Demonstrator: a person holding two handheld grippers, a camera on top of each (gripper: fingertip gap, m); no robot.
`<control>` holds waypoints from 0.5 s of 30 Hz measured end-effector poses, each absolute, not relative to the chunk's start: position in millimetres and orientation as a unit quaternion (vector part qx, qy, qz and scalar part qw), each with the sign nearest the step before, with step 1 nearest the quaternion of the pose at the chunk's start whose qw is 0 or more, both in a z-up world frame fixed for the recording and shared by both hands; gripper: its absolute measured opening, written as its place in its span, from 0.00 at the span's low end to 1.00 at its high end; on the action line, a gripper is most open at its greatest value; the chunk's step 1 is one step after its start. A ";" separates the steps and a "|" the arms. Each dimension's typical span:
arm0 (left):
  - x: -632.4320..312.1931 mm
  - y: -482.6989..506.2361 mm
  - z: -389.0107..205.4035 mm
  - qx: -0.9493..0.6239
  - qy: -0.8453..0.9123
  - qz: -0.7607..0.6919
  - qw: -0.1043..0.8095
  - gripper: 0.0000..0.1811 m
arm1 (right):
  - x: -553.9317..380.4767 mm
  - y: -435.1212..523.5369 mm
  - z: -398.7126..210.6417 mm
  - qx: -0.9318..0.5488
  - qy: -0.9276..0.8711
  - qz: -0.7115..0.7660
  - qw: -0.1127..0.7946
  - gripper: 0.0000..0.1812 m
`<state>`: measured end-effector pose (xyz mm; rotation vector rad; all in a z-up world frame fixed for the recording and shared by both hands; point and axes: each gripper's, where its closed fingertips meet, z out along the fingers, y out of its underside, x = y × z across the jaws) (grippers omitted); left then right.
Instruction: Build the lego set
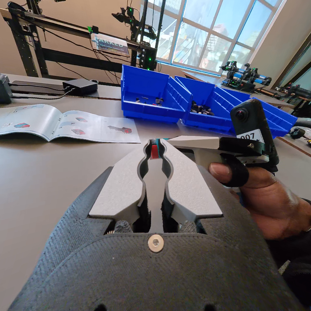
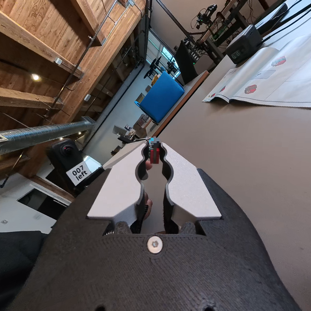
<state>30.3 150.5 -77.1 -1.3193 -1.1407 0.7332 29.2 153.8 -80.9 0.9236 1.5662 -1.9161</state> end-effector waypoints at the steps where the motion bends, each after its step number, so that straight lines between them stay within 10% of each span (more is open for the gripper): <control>1: 30.1 150.7 -77.1 -0.565 -0.491 0.314 0.584 0.05 | 28.8 154.2 -80.8 0.342 0.571 -0.703 0.252 0.06; 15: 24.8 156.7 -73.4 -0.593 -0.500 0.315 0.547 0.05 | 23.2 158.5 -80.3 0.367 0.538 -0.706 0.278 0.06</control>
